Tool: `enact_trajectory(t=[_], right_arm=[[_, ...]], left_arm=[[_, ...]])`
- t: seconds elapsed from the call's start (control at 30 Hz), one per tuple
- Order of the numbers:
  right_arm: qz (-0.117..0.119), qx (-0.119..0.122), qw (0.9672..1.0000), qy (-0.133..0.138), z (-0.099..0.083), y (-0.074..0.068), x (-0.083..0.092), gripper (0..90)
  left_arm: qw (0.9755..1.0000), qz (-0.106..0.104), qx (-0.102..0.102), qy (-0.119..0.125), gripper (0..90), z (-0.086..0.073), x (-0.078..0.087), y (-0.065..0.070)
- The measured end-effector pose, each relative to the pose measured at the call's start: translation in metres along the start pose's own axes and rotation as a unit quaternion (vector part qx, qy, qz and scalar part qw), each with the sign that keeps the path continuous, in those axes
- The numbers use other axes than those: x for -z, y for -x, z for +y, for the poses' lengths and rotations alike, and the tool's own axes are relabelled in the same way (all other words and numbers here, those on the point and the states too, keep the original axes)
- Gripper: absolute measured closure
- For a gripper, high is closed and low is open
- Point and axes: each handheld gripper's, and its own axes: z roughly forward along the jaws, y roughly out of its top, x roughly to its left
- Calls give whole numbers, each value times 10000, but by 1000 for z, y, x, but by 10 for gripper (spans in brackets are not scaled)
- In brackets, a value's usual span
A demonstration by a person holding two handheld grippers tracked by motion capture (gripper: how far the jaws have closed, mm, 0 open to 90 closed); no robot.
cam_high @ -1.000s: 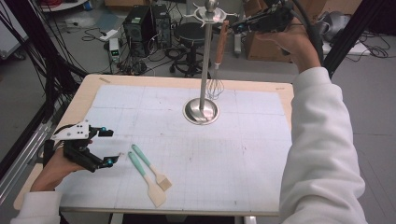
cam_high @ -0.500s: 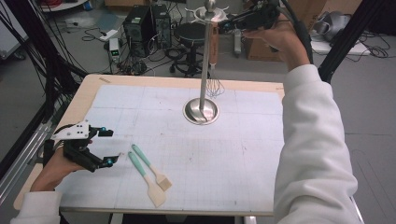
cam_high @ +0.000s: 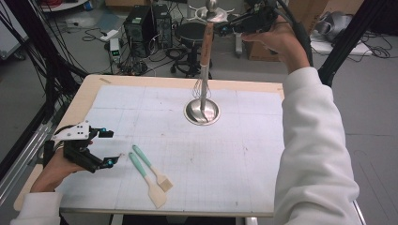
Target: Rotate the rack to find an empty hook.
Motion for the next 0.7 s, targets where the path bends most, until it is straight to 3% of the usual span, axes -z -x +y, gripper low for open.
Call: enact_trajectory(t=[0.33, 0.7], right_arm=[[-69, -253, 9996, -71, -27, 7, 19, 894], [-272, -381, 9989, 22, -37, 19, 42, 894]], left_arm=[[10000, -31, -21, -59, 17, 0, -2, 0], [10000, -64, -16, -64, 17, 0, -3, 0]])
